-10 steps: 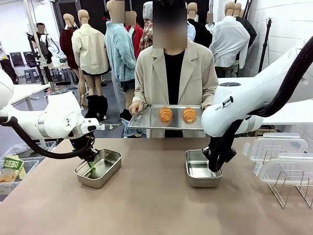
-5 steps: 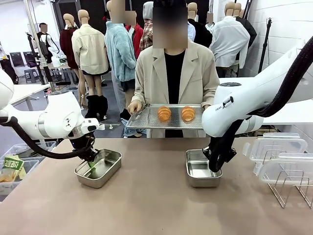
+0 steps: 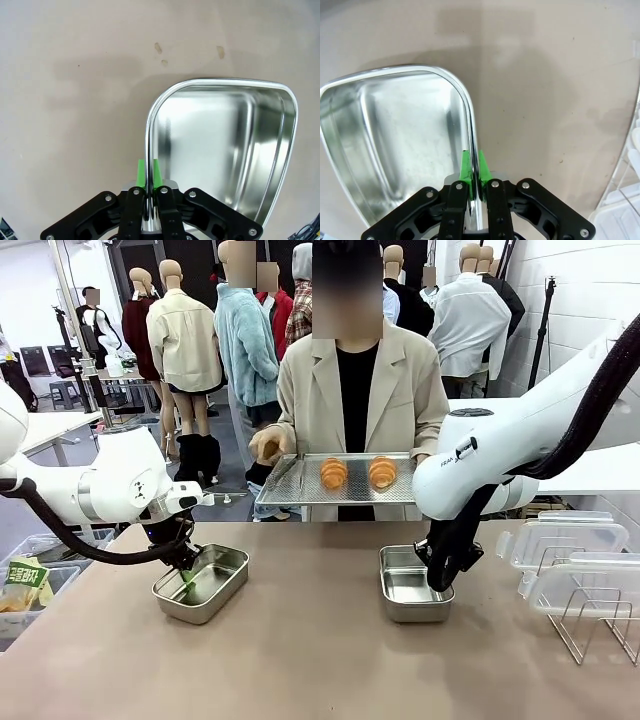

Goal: Place the bread in airtight containers.
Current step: Once an object is inside an Airtight Container , place the container in the center of the table.

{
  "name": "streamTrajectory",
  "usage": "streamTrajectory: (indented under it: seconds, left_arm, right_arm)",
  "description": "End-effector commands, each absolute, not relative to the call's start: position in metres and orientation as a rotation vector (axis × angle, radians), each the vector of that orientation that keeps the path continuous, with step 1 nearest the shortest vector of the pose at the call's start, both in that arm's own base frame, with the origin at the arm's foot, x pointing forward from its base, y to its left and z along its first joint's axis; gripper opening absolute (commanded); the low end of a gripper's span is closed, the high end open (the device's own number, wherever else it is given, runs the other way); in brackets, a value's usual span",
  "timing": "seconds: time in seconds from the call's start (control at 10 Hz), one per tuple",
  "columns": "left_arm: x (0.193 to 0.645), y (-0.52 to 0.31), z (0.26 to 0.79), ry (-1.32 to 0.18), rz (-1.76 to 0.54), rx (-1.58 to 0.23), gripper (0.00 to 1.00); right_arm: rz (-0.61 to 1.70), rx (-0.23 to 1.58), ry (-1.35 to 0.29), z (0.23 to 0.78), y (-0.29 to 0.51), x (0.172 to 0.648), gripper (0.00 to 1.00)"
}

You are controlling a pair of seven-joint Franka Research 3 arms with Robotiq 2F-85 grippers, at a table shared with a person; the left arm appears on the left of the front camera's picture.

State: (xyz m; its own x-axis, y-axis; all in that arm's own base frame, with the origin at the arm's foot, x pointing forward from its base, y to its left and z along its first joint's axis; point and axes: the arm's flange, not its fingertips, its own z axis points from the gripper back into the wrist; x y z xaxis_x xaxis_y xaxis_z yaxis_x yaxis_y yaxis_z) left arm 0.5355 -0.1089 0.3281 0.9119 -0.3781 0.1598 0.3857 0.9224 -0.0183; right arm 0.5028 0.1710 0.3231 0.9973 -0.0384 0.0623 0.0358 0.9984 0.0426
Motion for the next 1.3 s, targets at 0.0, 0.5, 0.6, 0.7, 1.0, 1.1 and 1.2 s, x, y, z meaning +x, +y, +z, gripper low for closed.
streamTrajectory:
  seconds: [0.0,0.5,0.6,0.7,1.0,1.1,1.2]
  left_arm:
    - [0.518,-0.144,0.381,-0.174,-0.303,-0.019,0.0]
    - [0.491,-0.157,0.484,-0.281,-0.167,0.004,0.0]
    - [0.494,-0.155,0.483,-0.258,-0.139,-0.048,0.0]
    - [0.503,-0.154,0.473,-0.219,-0.132,-0.093,0.0]
    - [0.485,-0.156,0.488,-0.28,-0.19,-0.013,0.0]
    - [0.485,-0.156,0.488,-0.28,-0.19,-0.013,0.0]
    - [0.485,-0.156,0.488,-0.28,-0.19,-0.013,0.0]
  right_arm:
    - [-0.056,0.068,-0.113,0.351,0.168,0.498,0.0]
    - [-0.08,0.068,-0.136,0.438,0.182,0.52,0.0]
    - [-0.081,0.059,-0.118,0.443,0.184,0.524,0.0]
    - [-0.052,0.064,-0.159,0.436,0.176,0.51,0.0]
    - [-0.052,0.064,-0.159,0.436,0.176,0.51,0.0]
    - [-0.052,0.064,-0.159,0.436,0.176,0.51,0.0]
    - [-0.052,0.064,-0.159,0.436,0.176,0.51,0.0]
